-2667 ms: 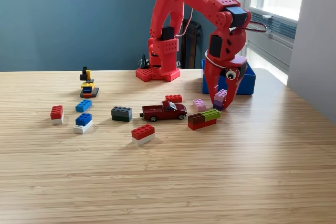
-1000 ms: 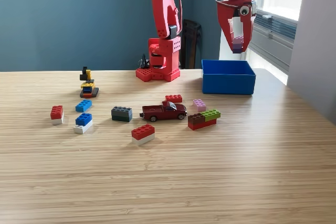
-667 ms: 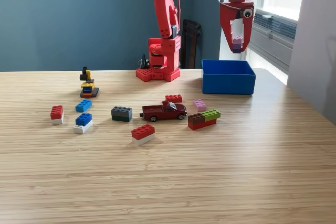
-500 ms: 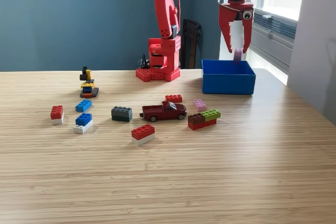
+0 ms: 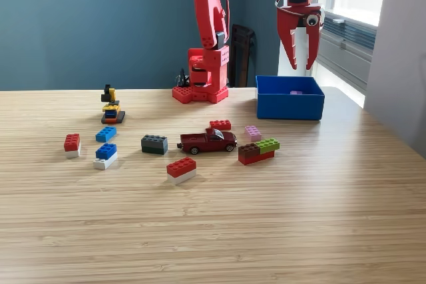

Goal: Grasp a lego block and put it in the bin.

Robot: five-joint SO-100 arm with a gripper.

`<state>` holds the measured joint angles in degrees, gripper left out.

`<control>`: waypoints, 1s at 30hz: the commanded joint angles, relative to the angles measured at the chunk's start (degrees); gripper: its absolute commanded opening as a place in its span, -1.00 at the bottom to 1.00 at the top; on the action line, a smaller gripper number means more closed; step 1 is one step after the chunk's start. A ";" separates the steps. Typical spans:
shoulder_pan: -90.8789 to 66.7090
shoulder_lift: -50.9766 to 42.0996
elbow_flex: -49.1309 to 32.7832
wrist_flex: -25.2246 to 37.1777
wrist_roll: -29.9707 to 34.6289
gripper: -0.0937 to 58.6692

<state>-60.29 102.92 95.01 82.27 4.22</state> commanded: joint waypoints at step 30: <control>55.90 3.78 -0.44 -12.92 -10.02 -0.99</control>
<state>-5.27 102.92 95.01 70.22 -5.36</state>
